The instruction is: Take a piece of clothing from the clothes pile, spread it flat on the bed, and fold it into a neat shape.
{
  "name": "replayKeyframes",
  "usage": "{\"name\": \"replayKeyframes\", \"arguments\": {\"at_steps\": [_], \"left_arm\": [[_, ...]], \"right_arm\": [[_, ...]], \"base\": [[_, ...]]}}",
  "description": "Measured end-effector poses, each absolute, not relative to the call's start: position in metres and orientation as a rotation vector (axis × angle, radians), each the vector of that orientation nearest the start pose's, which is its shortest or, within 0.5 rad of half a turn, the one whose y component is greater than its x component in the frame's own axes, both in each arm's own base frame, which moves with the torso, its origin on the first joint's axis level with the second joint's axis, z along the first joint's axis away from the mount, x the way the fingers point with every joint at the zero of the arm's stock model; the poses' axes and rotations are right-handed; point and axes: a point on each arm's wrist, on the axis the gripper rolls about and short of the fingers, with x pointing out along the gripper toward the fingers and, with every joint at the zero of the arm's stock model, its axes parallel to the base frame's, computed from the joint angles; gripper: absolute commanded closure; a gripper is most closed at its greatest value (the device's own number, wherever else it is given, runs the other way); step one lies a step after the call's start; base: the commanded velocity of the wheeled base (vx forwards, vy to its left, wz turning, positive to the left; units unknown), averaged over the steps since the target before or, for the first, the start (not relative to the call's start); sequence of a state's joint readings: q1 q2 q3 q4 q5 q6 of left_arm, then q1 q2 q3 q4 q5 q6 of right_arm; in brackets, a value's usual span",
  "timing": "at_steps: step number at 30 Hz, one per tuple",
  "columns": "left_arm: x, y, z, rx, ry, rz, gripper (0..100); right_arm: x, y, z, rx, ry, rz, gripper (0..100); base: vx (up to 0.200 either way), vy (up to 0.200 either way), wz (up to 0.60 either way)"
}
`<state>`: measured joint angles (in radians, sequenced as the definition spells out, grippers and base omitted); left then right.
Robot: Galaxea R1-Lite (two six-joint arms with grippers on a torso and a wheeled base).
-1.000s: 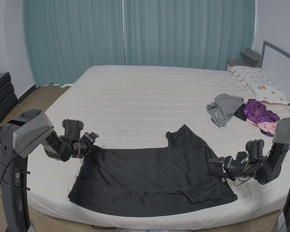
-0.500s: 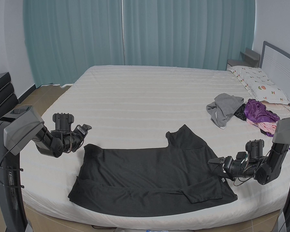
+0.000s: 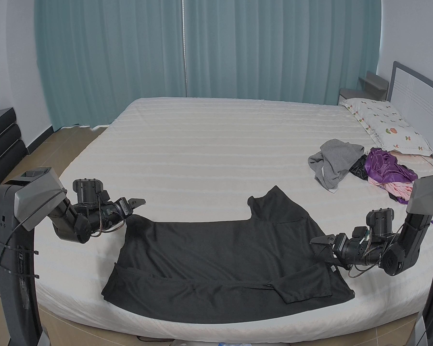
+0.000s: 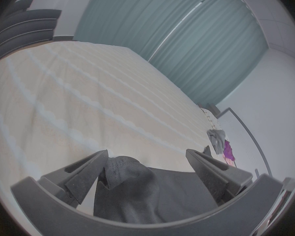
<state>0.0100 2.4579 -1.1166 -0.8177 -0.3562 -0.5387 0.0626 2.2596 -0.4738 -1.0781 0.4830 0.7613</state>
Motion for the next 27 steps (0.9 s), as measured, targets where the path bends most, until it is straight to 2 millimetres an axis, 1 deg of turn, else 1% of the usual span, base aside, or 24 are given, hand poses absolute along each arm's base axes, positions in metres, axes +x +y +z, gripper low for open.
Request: {"name": "replayKeyframes", "arguments": {"at_steps": [7,11,18,19,27], "left_arm": [[0.429,0.015,-0.033,-0.597,0.583,-0.221,0],[0.427,0.015,-0.039,-0.586,0.573,-0.239,0],[0.431,0.015,-0.047,-0.587,0.569,-0.235,0],[0.432,0.015,-0.047,-0.586,0.567,-0.236,100],[0.436,0.016,-0.053,-0.589,0.564,-0.219,100]], "right_arm": [[0.301,0.030,-0.020,0.856,0.874,0.235,0],[0.301,0.030,-0.020,0.855,0.875,0.236,0],[0.301,0.030,-0.020,0.855,0.875,0.236,0],[0.301,0.030,-0.020,0.855,0.875,0.236,0],[0.301,0.030,-0.020,0.855,0.874,0.235,0]], "base": [[0.000,0.000,0.00],[0.000,0.000,0.00],[0.000,0.000,0.00],[0.000,0.000,0.00],[0.000,0.000,0.00]]}}
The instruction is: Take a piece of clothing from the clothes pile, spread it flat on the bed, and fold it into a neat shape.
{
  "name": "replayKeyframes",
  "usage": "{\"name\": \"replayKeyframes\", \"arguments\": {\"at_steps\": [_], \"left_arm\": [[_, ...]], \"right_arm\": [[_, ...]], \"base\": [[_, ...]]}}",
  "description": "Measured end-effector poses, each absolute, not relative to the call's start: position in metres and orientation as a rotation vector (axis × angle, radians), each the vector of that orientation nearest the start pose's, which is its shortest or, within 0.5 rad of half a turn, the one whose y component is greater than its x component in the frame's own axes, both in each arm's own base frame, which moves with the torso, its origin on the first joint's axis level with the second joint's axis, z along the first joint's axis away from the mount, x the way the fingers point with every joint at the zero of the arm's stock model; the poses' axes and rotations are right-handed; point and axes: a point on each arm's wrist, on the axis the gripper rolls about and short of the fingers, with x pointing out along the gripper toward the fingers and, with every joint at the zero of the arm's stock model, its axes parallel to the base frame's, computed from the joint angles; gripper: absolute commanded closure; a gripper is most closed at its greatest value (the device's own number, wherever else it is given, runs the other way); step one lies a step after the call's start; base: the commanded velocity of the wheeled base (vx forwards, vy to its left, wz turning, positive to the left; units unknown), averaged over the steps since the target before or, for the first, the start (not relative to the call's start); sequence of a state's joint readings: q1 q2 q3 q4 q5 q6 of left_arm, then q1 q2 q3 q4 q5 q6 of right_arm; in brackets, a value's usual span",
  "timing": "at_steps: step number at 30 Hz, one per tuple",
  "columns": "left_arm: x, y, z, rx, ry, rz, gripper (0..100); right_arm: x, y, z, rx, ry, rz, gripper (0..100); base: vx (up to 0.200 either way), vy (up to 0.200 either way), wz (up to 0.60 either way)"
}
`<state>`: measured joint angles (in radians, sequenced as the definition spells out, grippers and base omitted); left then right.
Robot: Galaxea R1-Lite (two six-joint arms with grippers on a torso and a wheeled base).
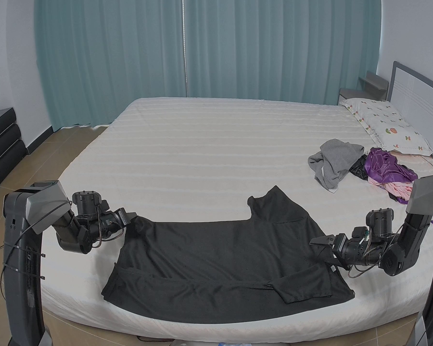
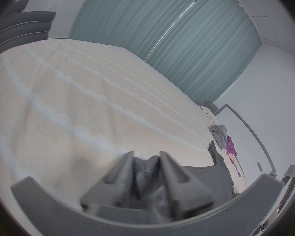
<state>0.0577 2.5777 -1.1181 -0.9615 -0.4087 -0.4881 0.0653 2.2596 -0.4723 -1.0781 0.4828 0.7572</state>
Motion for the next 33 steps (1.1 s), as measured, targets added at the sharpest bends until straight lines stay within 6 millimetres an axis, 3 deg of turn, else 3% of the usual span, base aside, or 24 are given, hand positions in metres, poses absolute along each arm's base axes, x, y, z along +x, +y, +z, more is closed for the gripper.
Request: {"name": "replayKeyframes", "arguments": {"at_steps": [10,20,26,33], "left_arm": [[0.435,0.020,-0.052,-0.610,0.543,-0.080,100],[0.435,0.014,-0.045,-0.614,0.528,-0.080,100],[0.435,0.009,-0.043,-0.632,0.531,-0.087,100],[0.434,0.005,-0.041,-0.688,0.537,-0.079,100]], "right_arm": [[0.300,0.030,-0.021,0.855,0.877,0.235,0],[0.311,0.034,-0.017,0.840,0.841,0.239,0],[0.339,0.043,-0.008,0.771,0.758,0.194,0],[0.389,0.059,0.005,0.644,0.684,0.151,0]], "base": [[0.000,0.000,0.00],[0.000,0.000,0.00],[0.000,0.000,0.00],[0.000,0.000,0.00]]}}
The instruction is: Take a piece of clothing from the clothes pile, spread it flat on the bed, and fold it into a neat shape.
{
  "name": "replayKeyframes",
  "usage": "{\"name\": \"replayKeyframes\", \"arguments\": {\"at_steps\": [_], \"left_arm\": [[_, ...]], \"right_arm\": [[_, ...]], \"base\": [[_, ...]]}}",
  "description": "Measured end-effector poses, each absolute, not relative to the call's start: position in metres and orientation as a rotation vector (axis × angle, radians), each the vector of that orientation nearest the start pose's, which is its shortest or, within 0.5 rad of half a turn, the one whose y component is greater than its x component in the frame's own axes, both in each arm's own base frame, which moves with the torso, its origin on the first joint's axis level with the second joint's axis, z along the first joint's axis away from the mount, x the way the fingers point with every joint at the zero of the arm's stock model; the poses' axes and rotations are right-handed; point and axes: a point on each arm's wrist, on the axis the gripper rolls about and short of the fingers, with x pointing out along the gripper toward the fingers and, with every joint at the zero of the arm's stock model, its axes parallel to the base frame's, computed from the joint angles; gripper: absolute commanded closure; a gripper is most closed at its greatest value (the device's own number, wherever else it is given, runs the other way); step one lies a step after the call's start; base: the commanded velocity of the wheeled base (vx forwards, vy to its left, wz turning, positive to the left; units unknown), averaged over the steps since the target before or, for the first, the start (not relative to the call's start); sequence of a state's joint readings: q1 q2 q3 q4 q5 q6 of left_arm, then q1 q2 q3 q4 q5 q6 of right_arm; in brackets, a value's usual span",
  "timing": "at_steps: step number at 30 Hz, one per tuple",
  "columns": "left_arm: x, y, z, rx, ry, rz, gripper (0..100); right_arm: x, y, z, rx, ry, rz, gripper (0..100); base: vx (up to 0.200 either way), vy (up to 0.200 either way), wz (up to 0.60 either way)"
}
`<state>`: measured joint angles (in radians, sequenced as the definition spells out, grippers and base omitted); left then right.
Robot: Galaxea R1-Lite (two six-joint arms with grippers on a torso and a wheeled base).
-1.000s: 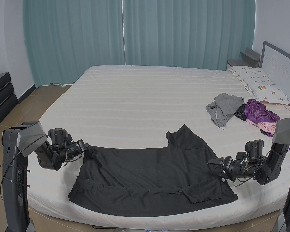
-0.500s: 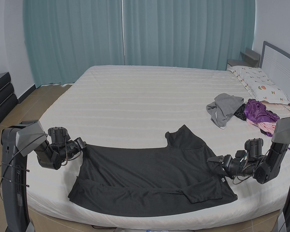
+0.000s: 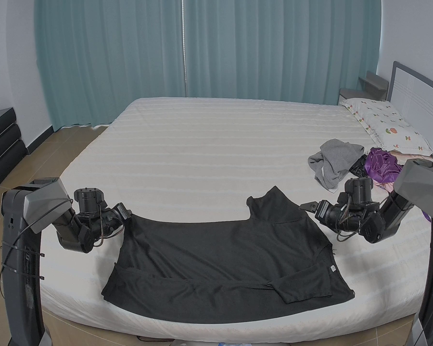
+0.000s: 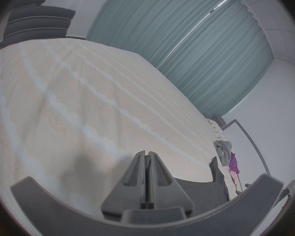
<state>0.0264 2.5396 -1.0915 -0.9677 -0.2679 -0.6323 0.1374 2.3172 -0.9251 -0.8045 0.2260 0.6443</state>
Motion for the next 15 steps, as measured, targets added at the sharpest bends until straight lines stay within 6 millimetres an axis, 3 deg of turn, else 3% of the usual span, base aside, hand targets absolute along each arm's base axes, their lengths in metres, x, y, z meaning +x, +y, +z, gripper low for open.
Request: {"name": "replayKeyframes", "arguments": {"at_steps": [8,15], "left_arm": [[0.432,0.004,-0.042,-0.718,0.548,-0.071,100],[0.431,0.004,-0.043,-0.726,0.553,-0.069,100]], "right_arm": [[0.446,0.075,0.002,0.575,0.657,0.136,0],[0.488,0.081,-0.018,0.554,0.632,0.110,0]], "base": [[0.000,0.000,0.00],[0.000,0.000,0.00]]}}
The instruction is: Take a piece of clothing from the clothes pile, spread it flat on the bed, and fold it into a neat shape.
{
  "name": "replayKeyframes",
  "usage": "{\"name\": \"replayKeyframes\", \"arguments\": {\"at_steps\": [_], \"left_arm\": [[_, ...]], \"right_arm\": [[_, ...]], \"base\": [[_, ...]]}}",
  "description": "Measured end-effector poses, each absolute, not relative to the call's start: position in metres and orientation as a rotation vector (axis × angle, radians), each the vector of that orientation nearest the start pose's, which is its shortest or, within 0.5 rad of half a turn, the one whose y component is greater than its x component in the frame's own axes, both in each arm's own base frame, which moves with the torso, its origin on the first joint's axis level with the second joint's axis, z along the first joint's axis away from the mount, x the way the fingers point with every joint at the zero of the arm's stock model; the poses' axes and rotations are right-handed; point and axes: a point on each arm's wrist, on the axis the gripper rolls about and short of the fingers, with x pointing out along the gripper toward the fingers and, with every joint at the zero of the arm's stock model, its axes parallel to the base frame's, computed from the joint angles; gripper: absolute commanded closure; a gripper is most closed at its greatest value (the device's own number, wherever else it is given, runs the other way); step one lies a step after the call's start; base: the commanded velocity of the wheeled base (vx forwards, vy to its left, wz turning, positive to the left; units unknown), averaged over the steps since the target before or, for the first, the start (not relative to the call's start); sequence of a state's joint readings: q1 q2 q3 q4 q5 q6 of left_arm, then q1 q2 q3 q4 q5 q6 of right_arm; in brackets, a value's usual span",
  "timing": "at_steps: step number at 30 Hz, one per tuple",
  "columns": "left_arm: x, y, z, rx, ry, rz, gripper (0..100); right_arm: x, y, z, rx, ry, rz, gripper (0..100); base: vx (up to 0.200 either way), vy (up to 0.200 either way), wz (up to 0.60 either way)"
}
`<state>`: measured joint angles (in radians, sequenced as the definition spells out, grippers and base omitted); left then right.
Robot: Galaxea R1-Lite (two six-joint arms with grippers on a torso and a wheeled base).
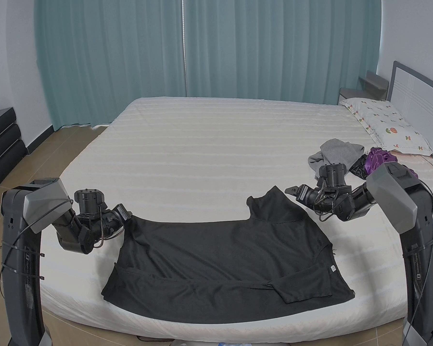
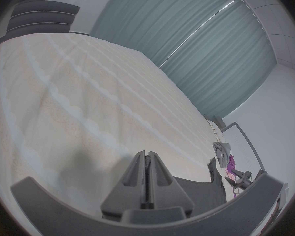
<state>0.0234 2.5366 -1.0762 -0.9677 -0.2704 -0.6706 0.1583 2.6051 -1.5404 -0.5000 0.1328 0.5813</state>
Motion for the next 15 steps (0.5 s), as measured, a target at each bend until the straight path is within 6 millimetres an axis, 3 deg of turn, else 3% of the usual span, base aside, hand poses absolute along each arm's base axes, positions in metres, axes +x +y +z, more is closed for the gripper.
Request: {"name": "replayKeyframes", "arguments": {"at_steps": [6,7,15], "left_arm": [[0.430,0.004,-0.043,-0.728,0.558,-0.069,100],[0.430,0.004,-0.044,-0.728,0.559,-0.068,100],[0.429,0.004,-0.044,-0.727,0.561,-0.067,100]], "right_arm": [[0.515,0.083,-0.033,0.538,0.621,0.065,0],[0.517,0.083,-0.037,0.535,0.626,0.056,100],[0.521,0.084,-0.058,0.530,0.648,0.041,100]], "base": [[0.000,0.000,0.00],[0.000,0.000,0.00],[0.000,0.000,0.00]]}}
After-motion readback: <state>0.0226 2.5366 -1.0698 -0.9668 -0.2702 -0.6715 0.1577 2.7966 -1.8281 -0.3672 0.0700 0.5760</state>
